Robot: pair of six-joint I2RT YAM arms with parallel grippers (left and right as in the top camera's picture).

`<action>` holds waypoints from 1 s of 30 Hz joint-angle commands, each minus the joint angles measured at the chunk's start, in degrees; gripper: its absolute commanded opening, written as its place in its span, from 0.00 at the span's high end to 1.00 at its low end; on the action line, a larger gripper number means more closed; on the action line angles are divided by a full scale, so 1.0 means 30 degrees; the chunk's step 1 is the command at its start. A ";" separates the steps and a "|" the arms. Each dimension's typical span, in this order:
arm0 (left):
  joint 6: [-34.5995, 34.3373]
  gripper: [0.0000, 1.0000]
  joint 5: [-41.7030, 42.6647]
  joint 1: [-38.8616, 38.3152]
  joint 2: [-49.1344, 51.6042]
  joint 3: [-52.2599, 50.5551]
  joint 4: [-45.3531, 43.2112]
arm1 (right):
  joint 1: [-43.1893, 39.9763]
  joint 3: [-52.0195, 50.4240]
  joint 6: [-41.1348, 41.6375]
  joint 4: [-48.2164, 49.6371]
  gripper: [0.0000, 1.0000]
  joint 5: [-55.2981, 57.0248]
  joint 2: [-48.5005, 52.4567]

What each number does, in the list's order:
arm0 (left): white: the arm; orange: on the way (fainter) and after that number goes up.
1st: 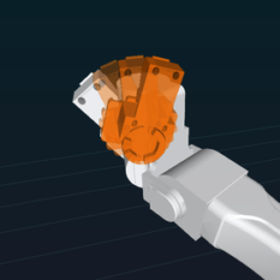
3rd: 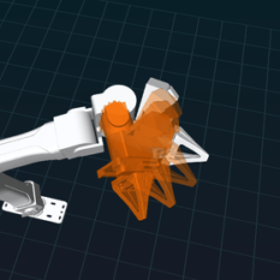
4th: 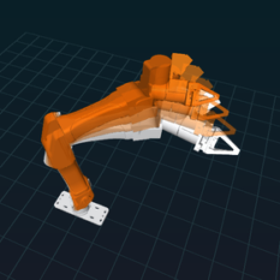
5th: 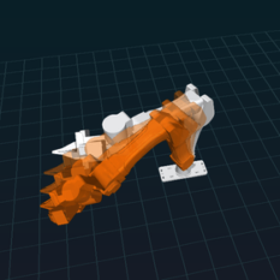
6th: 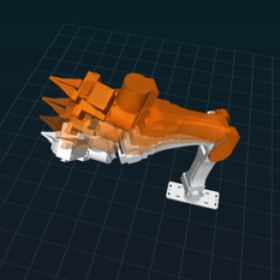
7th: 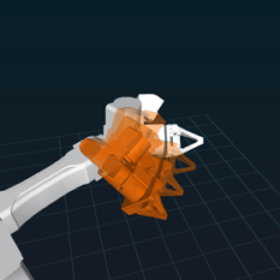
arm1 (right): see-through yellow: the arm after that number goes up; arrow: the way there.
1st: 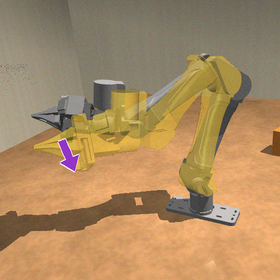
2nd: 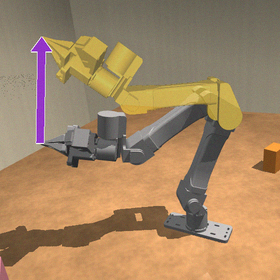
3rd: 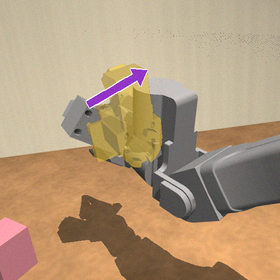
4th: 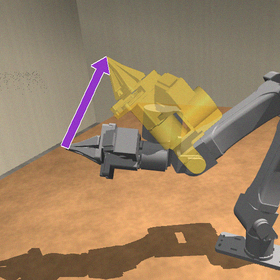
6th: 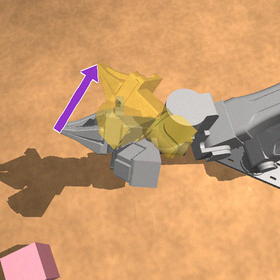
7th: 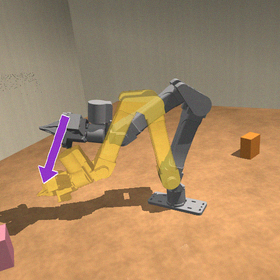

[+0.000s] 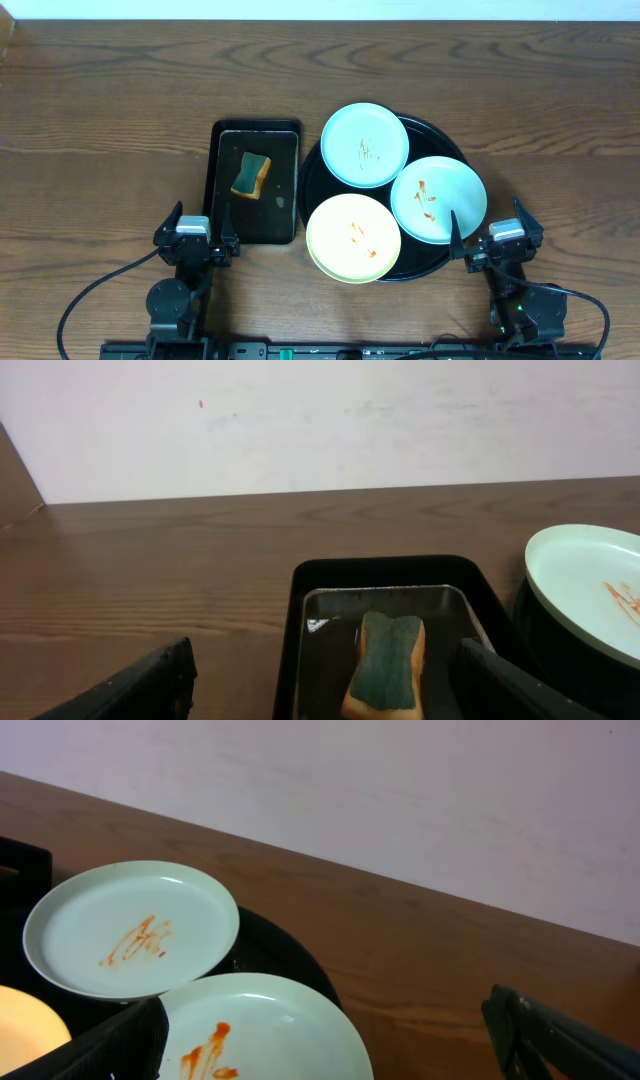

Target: Clean dirty plates on tray and stack at the side

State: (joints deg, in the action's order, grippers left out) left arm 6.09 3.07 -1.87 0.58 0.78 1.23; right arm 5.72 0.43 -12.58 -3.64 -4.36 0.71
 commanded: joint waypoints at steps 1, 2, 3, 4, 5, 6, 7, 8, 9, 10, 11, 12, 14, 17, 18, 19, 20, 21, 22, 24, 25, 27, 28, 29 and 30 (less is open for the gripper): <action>0.0233 0.18 0.0299 0.0109 -0.0080 -0.0182 0.0816 | 0.0197 -0.0036 -0.0095 -0.0007 0.01 -0.0255 0.0015; 0.0233 0.18 0.0437 0.0109 -0.0080 -0.0182 0.0692 | 0.0197 -0.0036 -0.0095 0.0044 0.01 -0.0641 0.0015; 0.0226 0.18 0.0823 0.0109 -0.0080 -0.0182 0.0634 | 0.0197 -0.0036 -0.0095 0.0160 0.01 -0.1333 0.0015; 0.0219 0.18 0.1260 0.0109 -0.0080 -0.0182 0.0656 | 0.0197 -0.0036 -0.0087 0.0313 0.01 -0.1974 0.0015; -0.0044 0.18 0.1552 0.0117 -0.0080 -0.0182 0.0663 | 0.0197 -0.0036 0.0291 0.0554 0.01 -0.2514 0.0015; -0.0984 0.18 0.1566 0.0117 -0.0080 -0.0168 0.0656 | 0.0197 -0.0036 0.1297 0.0845 0.01 -0.2637 0.0015; -0.2091 0.18 0.1559 0.0117 -0.0080 -0.0131 0.0714 | 0.0197 -0.0036 0.2288 0.0998 0.01 -0.2616 0.0015; -0.3140 0.18 0.1559 0.0117 -0.0073 -0.0066 0.0911 | 0.0197 0.0000 0.3344 0.1020 0.01 -0.2506 0.0015; -0.4116 0.18 0.1566 0.0117 -0.0007 -0.0007 0.1027 | 0.0197 0.0051 0.4160 0.0918 0.01 -0.2463 0.0015; -0.4940 0.18 0.1566 0.0117 0.0131 0.0109 0.1319 | 0.0197 0.0102 0.4743 0.0845 0.01 -0.2426 0.0015; -0.5559 0.18 0.1574 0.0117 0.0291 0.0299 0.1668 | 0.0197 0.0124 0.5180 0.0736 0.01 -0.2433 0.0022; -0.6040 0.18 0.1574 0.0117 0.0525 0.0583 0.2127 | 0.0197 0.0211 0.5574 0.0481 0.01 -0.2433 0.0022; -0.6295 0.18 0.1617 0.0109 0.1122 0.1268 0.3060 | 0.0197 0.0561 0.6084 -0.0321 0.01 -0.2448 0.0029; -0.6273 0.18 0.1632 0.0117 0.2623 0.2958 0.4612 | 0.0197 0.1610 0.6776 -0.2033 0.01 -0.2514 0.0284; -0.6207 0.18 0.1632 0.0117 0.3220 0.3563 0.5020 | 0.0197 0.2033 0.6936 -0.2514 0.01 -0.2543 0.0510; -0.6207 0.18 0.1632 0.0117 0.3745 0.4065 0.5304 | 0.0197 0.2397 0.6980 -0.2841 0.01 -0.2608 0.0758; -0.6207 0.18 0.1632 0.0109 0.4401 0.4677 0.5632 | 0.0197 0.2841 0.6980 -0.3162 0.01 -0.2739 0.1129; -0.6207 0.18 0.1632 0.0109 0.5144 0.5340 0.5960 | 0.0204 0.3344 0.6980 -0.3453 0.01 -0.2958 0.1610; -0.6207 0.18 0.1632 0.0117 0.5909 0.6003 0.6273 | 0.0197 0.3759 0.6972 -0.3672 0.01 -0.3228 0.2055; -0.6207 0.18 0.1807 0.0095 0.7519 0.7431 0.6907 | 0.0204 0.4823 0.6965 -0.4364 0.01 -0.3592 0.3417; -0.6207 0.18 0.1851 0.0095 0.8225 0.8080 0.7198 | 0.0204 0.5297 0.6965 -0.4714 0.01 -0.3657 0.4080; -0.5741 0.18 0.1851 0.0095 0.9952 0.9763 0.8153 | 0.0204 0.6557 0.6965 -0.5581 0.01 -0.3708 0.5931; -0.5326 0.18 0.1851 0.0095 1.0688 1.0513 0.8633 | 0.0204 0.7104 0.6965 -0.5894 0.01 -0.3767 0.6768; -0.4838 0.18 0.1851 0.0095 1.1628 1.1482 0.9267 | 0.0204 0.7781 0.6965 -0.6251 0.01 -0.4014 0.7788; -0.4466 0.18 0.1851 0.0095 1.2378 1.2276 0.9806 | 0.0204 0.8459 0.6965 -0.6564 0.01 -0.4495 0.8852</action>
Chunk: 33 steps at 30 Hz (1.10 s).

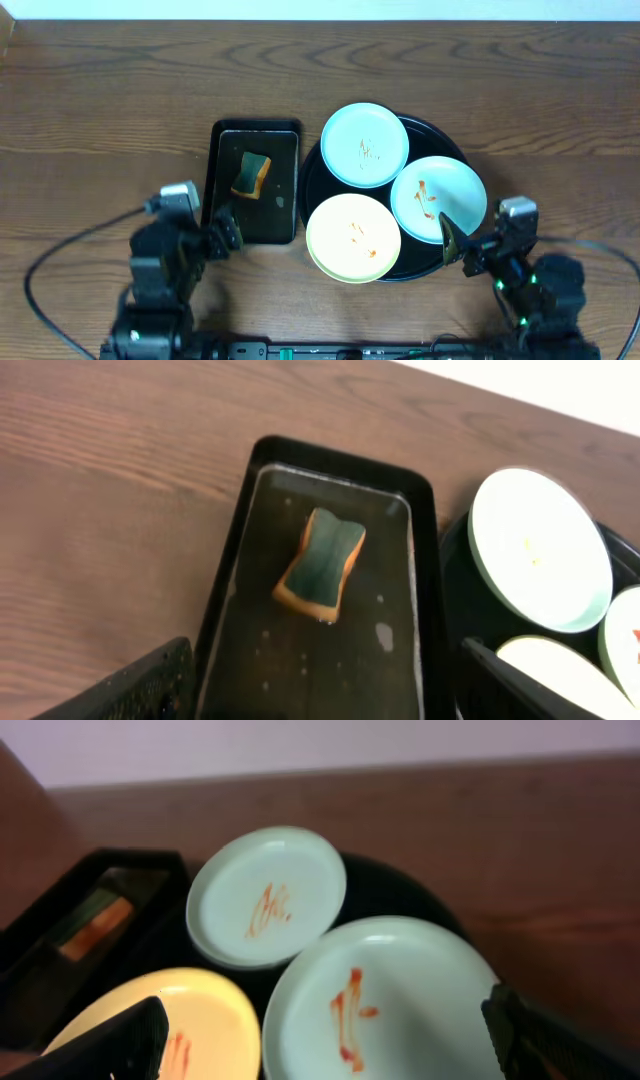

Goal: Clean dirty plates on tray and stack at the side
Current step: 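Move left gripper to the sponge and right gripper to the yellow plate rim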

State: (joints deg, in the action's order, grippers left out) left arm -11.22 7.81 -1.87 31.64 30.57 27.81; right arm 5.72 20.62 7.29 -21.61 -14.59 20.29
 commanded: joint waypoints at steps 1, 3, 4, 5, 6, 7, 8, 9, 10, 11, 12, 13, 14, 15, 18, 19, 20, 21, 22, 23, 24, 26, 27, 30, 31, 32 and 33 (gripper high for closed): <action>0.1661 0.18 0.0270 0.0095 0.2892 0.3242 0.1574 | 0.0204 0.2288 0.0321 -0.0809 0.01 -0.1596 0.3206; 0.2098 0.18 0.0270 0.0095 0.4452 0.4911 0.2878 | 0.0204 0.3643 0.0262 -0.1625 0.01 -0.2936 0.5333; 0.2091 0.18 0.0270 0.0095 0.5268 0.5799 0.3657 | 0.0211 0.4153 0.0262 -0.1982 0.01 -0.3461 0.6186; 0.2084 0.18 0.0270 0.0095 0.6033 0.6601 0.4401 | 0.0226 0.4699 0.0262 -0.2397 0.01 -0.4000 0.7206; 0.2084 0.18 0.0270 0.0095 0.6615 0.7191 0.4976 | 0.0262 0.5122 0.0262 -0.2739 0.01 -0.4320 0.8065; 0.2084 0.18 0.0270 0.0095 0.7271 0.7788 0.5552 | 0.0313 0.5603 0.0262 -0.3155 0.01 -0.4612 0.9216; 0.2084 0.18 0.0262 0.0095 0.7730 0.8153 0.5909 | 0.0364 0.5843 0.0277 -0.3330 0.01 -0.4721 0.9945; 0.2084 0.18 0.0262 0.0095 0.8342 0.8473 0.6135 | 0.0386 0.6025 0.0270 -0.3388 0.01 -0.5144 1.1016; 0.2084 0.18 0.0255 0.0095 0.8612 0.8502 0.6156 | 0.0372 0.6047 0.0270 -0.3279 0.01 -0.5646 1.1737; 0.2084 0.18 0.0248 0.0102 0.8852 0.8495 0.6324 | 0.0372 0.6047 0.0379 -0.3198 0.01 -0.6127 1.2415; 0.2084 0.18 0.0255 0.0102 0.9049 0.8495 0.6586 | 0.0372 0.6054 0.0882 -0.3177 0.01 -0.6914 1.2954; 0.2084 0.18 0.0255 0.0102 0.9209 0.8480 0.6819 | 0.0372 0.6047 0.1166 -0.3279 0.01 -0.7766 1.3478; 0.2084 0.18 0.0255 0.0102 0.9420 0.8480 0.7089 | 0.0372 0.6047 0.1166 -0.3402 0.01 -0.8451 1.3908; 0.2069 0.18 0.0262 0.0095 0.9588 0.8480 0.7213 | 0.0379 0.6047 0.1122 -0.3264 0.01 -0.9253 1.4367; 0.1049 0.18 0.0270 0.0095 0.9952 0.8480 0.6943 | 0.0386 0.6047 0.1122 -0.3089 0.02 -0.9027 1.5300; 0.0670 0.18 0.0270 0.0095 1.0010 0.8480 0.6841 | 0.0401 0.6047 0.1129 -0.3140 0.03 -0.8714 1.5489; 0.0321 0.18 0.0270 0.0095 1.0032 0.8480 0.6630 | 0.0481 0.6040 0.1129 -0.3206 0.06 -0.8262 1.5657; 0.0270 0.18 0.0270 0.0095 1.0032 0.8480 0.6142 | 0.0678 0.6040 0.1231 -0.3366 0.09 -0.7643 1.5824; 0.0284 0.18 0.0270 0.0095 1.0032 0.8480 0.5829 | 0.0903 0.6040 0.1479 -0.3483 0.11 -0.7227 1.5934; 0.0291 0.18 0.0270 0.0073 1.0069 0.8480 0.4940 | 0.1486 0.6025 0.2047 -0.3665 0.13 -0.6302 1.6101; 0.0401 0.18 0.0270 0.0007 1.0105 0.8480 0.4488 | 0.1792 0.6018 0.2259 -0.3687 0.15 -0.5880 1.6145; 0.0619 0.18 0.0262 -0.0189 1.0316 0.8480 0.3665 | 0.2681 0.6003 0.3111 -0.3825 0.17 -0.4714 1.6283; 0.1064 0.18 0.0255 -0.0495 1.0710 0.8480 0.2987 | 0.3526 0.5996 0.3723 -0.3971 0.21 -0.3840 1.6407; 0.1792 0.18 0.0233 -0.1020 1.1723 0.8480 0.2142 | 0.4575 0.5996 0.5515 -0.4357 0.24 -0.2127 1.6538; 0.1814 0.18 0.0182 -0.1144 1.2182 0.8480 0.1945 | 0.4881 0.5996 0.6054 -0.4459 0.25 -0.1683 1.6604; 0.1814 0.18 0.0189 -0.1239 1.2568 0.8480 0.1814 | 0.5071 0.5996 0.6360 -0.4466 0.26 -0.1486 1.6648; 0.1807 0.18 0.0189 -0.1311 1.3049 0.8480 0.1683 | 0.5275 0.5996 0.6645 -0.4459 0.28 -0.1333 1.6735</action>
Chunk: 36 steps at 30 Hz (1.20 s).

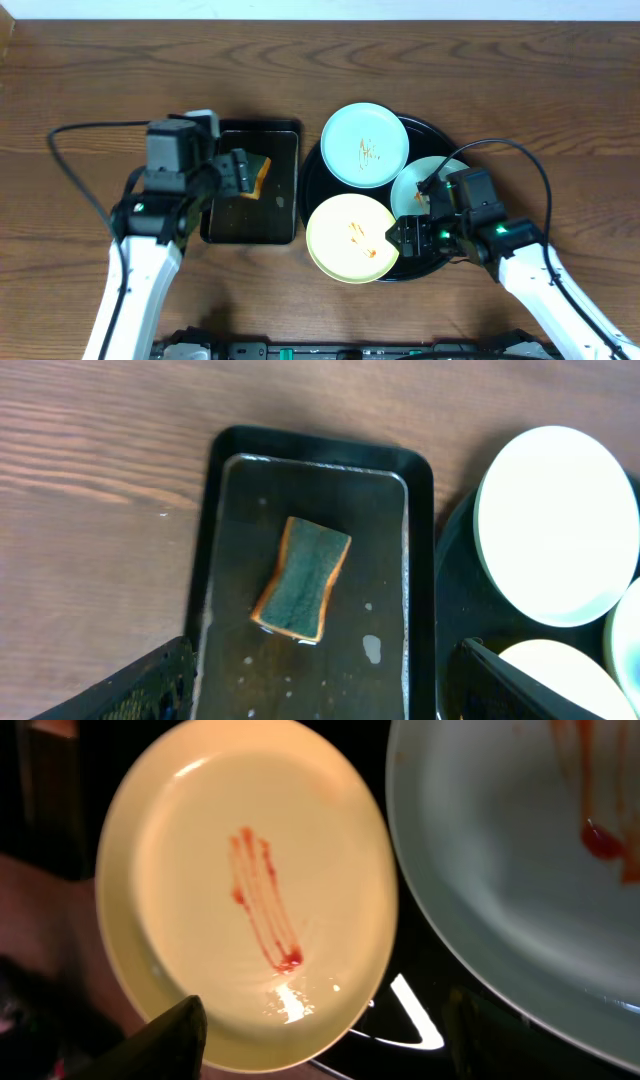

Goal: Clean dirty plates on tray and stack at the side
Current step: 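Move left gripper to the sponge and right gripper to the yellow plate rim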

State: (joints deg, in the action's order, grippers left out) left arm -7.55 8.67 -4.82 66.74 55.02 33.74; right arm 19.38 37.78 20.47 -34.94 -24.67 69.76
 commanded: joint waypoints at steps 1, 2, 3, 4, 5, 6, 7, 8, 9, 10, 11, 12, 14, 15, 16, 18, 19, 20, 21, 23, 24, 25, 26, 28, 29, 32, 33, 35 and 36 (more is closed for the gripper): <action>0.0583 0.18 -0.0095 -0.0393 0.1763 0.0328 -0.0408 | 0.0889 0.0277 0.2579 0.0000 0.31 0.2164 0.0321; 0.0583 0.18 -0.0087 -0.0481 0.2266 0.0328 -0.0576 | 0.1020 0.0277 0.2871 0.0007 0.34 0.2237 0.0408; 0.0590 0.18 -0.0087 -0.0590 0.2885 0.0328 -0.0838 | 0.1144 0.0277 0.3111 0.0022 0.35 0.2237 0.0525; 0.0583 0.18 -0.0087 -0.0670 0.3366 0.0328 -0.1078 | 0.1253 0.0262 0.3286 0.0036 0.36 0.2251 0.0663; 0.0583 0.18 -0.0087 -0.0772 0.3898 0.0328 -0.1355 | 0.1341 0.0262 0.3446 0.0095 0.36 0.2288 0.0852; 0.0576 0.18 -0.0087 -0.0860 0.4401 0.0328 -0.1559 | 0.1421 0.0255 0.3585 0.0146 0.36 0.2295 0.1042; 0.0561 0.18 -0.0058 -0.0925 0.4903 0.0328 -0.1741 | 0.1464 0.0255 0.3621 0.0226 0.36 0.2266 0.1311; 0.0554 0.18 -0.0007 -0.0976 0.5319 0.0328 -0.1923 | 0.1515 0.0255 0.3730 0.0291 0.36 0.2200 0.1537; 0.0561 0.18 -0.0015 -0.1049 0.5756 0.0328 -0.2135 | 0.1581 0.0255 0.3810 0.0335 0.36 0.2208 0.1851; 0.0583 0.18 -0.0029 -0.1107 0.6127 0.0328 -0.2353 | 0.1654 0.0255 0.3985 0.0379 0.37 0.2208 0.2127; 0.0583 0.18 -0.0029 -0.1137 0.6543 0.0328 -0.2630 | 0.1727 0.0255 0.4044 0.0466 0.37 0.2200 0.2426; 0.0583 0.18 -0.0029 -0.1137 0.6878 0.0328 -0.2841 | 0.1821 0.0255 0.4044 0.0612 0.38 0.2208 0.2710; 0.0583 0.18 -0.0029 -0.1137 0.7672 0.0328 -0.3330 | 0.1938 0.0255 0.4044 0.0874 0.41 0.2215 0.3177; 0.0583 0.19 -0.0036 -0.1137 0.8000 0.0328 -0.3526 | 0.1974 0.0255 0.4102 0.1013 0.42 0.2208 0.3410; 0.0590 0.20 -0.0044 -0.1137 0.8364 0.0328 -0.3774 | 0.1967 0.0255 0.4102 0.1093 0.42 0.2208 0.3548; 0.0619 0.21 -0.0117 -0.1137 0.8976 0.0328 -0.4226 | 0.1967 0.0255 0.4095 0.1209 0.42 0.2222 0.3774; 0.0867 0.24 -0.0124 -0.1137 0.9267 0.0328 -0.4473 | 0.1967 0.0255 0.4102 0.1260 0.42 0.2222 0.3847; 0.1005 0.26 -0.0189 -0.1137 0.9493 0.0328 -0.4656 | 0.1967 0.0255 0.4102 0.1304 0.43 0.2222 0.3861; 0.1005 0.27 -0.0415 -0.1137 0.9719 0.0321 -0.4881 | 0.1967 0.0255 0.4095 0.1326 0.43 0.2222 0.3861; 0.1013 0.28 -0.0991 -0.1137 1.0098 0.0321 -0.5238 | 0.1967 0.0255 0.4102 0.1377 0.43 0.2222 0.3861; 0.1013 0.29 -0.1260 -0.1137 1.0251 0.0321 -0.5391 | 0.1967 0.0255 0.4102 0.1377 0.44 0.2215 0.3861; 0.1013 0.31 -0.1610 -0.1137 1.0433 0.0321 -0.5530 | 0.1967 0.0255 0.4102 0.1370 0.44 0.2215 0.3861; 0.1013 0.32 -0.1902 -0.1137 1.0601 0.0321 -0.5588 | 0.1967 0.0255 0.4102 0.1370 0.44 0.2215 0.3861; 0.1027 0.33 -0.2273 -0.1137 1.0819 0.0313 -0.5588 | 0.1967 0.0255 0.4102 0.1370 0.44 0.2215 0.3861; 0.1027 0.33 -0.2273 -0.1137 1.0834 0.0306 -0.5574 | 0.1967 0.0255 0.4095 0.1370 0.44 0.2215 0.3861; 0.1027 0.36 -0.2259 -0.1137 1.0841 0.0240 -0.5566 | 0.1967 0.0255 0.4102 0.1377 0.44 0.2208 0.3861; 0.1020 0.37 -0.2259 -0.1137 1.0841 0.0211 -0.5523 | 0.1967 0.0255 0.4102 0.1370 0.44 0.2208 0.3861; 0.1020 0.42 -0.2259 -0.1137 1.0841 0.0124 -0.5435 | 0.1967 0.0255 0.4102 0.1355 0.44 0.2208 0.3861; 0.1013 0.43 -0.2259 -0.1137 1.0841 0.0051 -0.5413 | 0.1967 0.0255 0.4102 0.1362 0.44 0.2149 0.3861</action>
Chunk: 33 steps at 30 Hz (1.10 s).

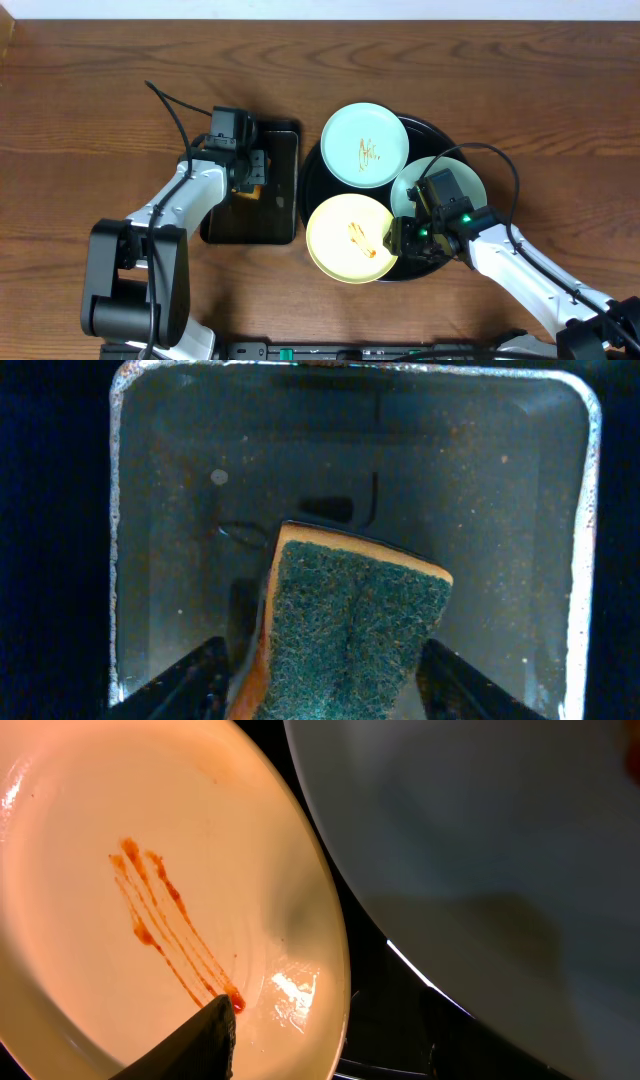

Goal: Clean dirty plates on tray and stack at the side
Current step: 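Move left gripper to the sponge and right gripper to the yellow plate rim, then grasp the green-orange sponge with the left gripper and lift it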

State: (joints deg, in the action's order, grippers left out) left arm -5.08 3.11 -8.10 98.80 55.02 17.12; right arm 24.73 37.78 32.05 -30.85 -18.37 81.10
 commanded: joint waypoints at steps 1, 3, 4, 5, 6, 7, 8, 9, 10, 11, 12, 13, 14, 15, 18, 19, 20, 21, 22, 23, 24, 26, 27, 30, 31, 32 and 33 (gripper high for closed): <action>0.0189 0.43 -0.0408 -0.0044 0.0153 -0.0044 0.0109 | 0.0182 0.0255 0.0240 0.0000 0.44 -0.0036 0.0080; 0.0197 0.43 -0.0408 -0.0044 0.0182 -0.0248 0.0087 | 0.0182 0.0255 0.0240 0.0007 0.44 -0.0029 0.0080; 0.0197 0.43 -0.0408 -0.0044 0.0204 -0.0313 0.0073 | 0.0182 0.0255 0.0233 0.0000 0.44 -0.0029 0.0080; 0.0189 0.43 -0.0408 -0.0044 0.0248 -0.0379 0.0029 | 0.0182 0.0255 0.0233 0.0000 0.44 -0.0029 0.0080; 0.0197 0.43 -0.0408 -0.0044 0.0277 -0.0415 0.0015 | 0.0182 0.0255 0.0233 -0.0007 0.44 -0.0029 0.0080; 0.0197 0.43 -0.0408 -0.0044 0.0313 -0.0430 0.0015 | 0.0182 0.0255 0.0233 -0.0007 0.44 -0.0036 0.0080; 0.0182 0.45 -0.0401 -0.0044 0.0364 -0.0430 0.0029 | 0.0182 0.0255 0.0240 -0.0007 0.44 -0.0029 0.0080; 0.0182 0.45 -0.0393 -0.0044 0.0393 -0.0437 0.0036 | 0.0182 0.0255 0.0233 -0.0015 0.44 -0.0036 0.0080; 0.0182 0.45 -0.0393 -0.0044 0.0401 -0.0459 0.0036 | 0.0182 0.0255 0.0240 -0.0015 0.44 -0.0029 0.0080; 0.0182 0.45 -0.0393 -0.0044 0.0408 -0.0525 0.0036 | 0.0182 0.0255 0.0233 -0.0015 0.44 -0.0036 0.0080; 0.0182 0.45 -0.0393 -0.0044 0.0408 -0.0561 0.0036 | 0.0182 0.0255 0.0233 -0.0007 0.44 -0.0036 0.0080; 0.0182 0.45 -0.0401 -0.0044 0.0408 -0.0605 0.0036 | 0.0182 0.0255 0.0233 -0.0007 0.44 -0.0036 0.0080; 0.0182 0.46 -0.0401 -0.0044 0.0408 -0.0678 0.0029 | 0.0182 0.0255 0.0233 -0.0007 0.44 -0.0029 0.0080; 0.0182 0.48 -0.0401 -0.0044 0.0408 -0.0736 0.0029 | 0.0182 0.0255 0.0240 -0.0007 0.44 -0.0029 0.0080; 0.0182 0.53 -0.0401 -0.0044 0.0408 -0.0918 0.0029 | 0.0182 0.0255 0.0240 -0.0015 0.44 -0.0036 0.0080; 0.0182 0.53 -0.0401 -0.0044 0.0408 -0.0991 0.0029 | 0.0182 0.0255 0.0240 -0.0015 0.44 -0.0044 0.0080; 0.0182 0.53 -0.0401 -0.0044 0.0408 -0.1100 0.0022 | 0.0182 0.0255 0.0240 -0.0015 0.44 -0.0036 0.0080; 0.0182 0.56 -0.0401 -0.0044 0.0408 -0.1202 0.0029 | 0.0182 0.0255 0.0233 -0.0007 0.44 -0.0036 0.0080; 0.0182 0.57 -0.0401 -0.0044 0.0408 -0.1202 0.0036 | 0.0182 0.0255 0.0240 -0.0007 0.44 -0.0044 0.0080; 0.0182 0.60 -0.0401 -0.0044 0.0408 -0.1202 0.0029 | 0.0182 0.0255 0.0240 -0.0007 0.44 -0.0036 0.0080; 0.0182 0.63 -0.0401 -0.0044 0.0408 -0.1195 0.0022 | 0.0182 0.0255 0.0233 -0.0015 0.44 -0.0036 0.0080; 0.0182 0.73 -0.0401 -0.0044 0.0408 -0.1195 0.0022 | 0.0182 0.0255 0.0233 -0.0058 0.43 -0.0036 0.0080; 0.0182 0.79 -0.0393 -0.0044 0.0393 -0.1195 0.0036 | 0.0182 0.0255 0.0240 -0.0066 0.44 -0.0044 0.0080; 0.0175 0.92 -0.0313 -0.0044 0.0372 -0.1195 0.0255 | 0.0182 0.0255 0.0233 -0.0066 0.43 -0.0036 0.0080; 0.0175 0.92 -0.0255 -0.0044 0.0342 -0.1173 0.0248 | 0.0182 0.0255 0.0233 -0.0066 0.44 -0.0036 0.0080; 0.0168 0.93 -0.0233 -0.0044 0.0255 -0.1151 0.0262 | 0.0182 0.0255 0.0233 -0.0066 0.43 -0.0036 0.0080; 0.0168 0.92 -0.0211 -0.0044 0.0117 -0.1129 0.0328 | 0.0182 0.0255 0.0233 -0.0073 0.43 -0.0036 0.0080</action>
State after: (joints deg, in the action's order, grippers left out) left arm -4.47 2.63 -8.10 99.15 52.58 17.12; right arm 24.73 37.78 32.05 -31.00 -18.39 81.10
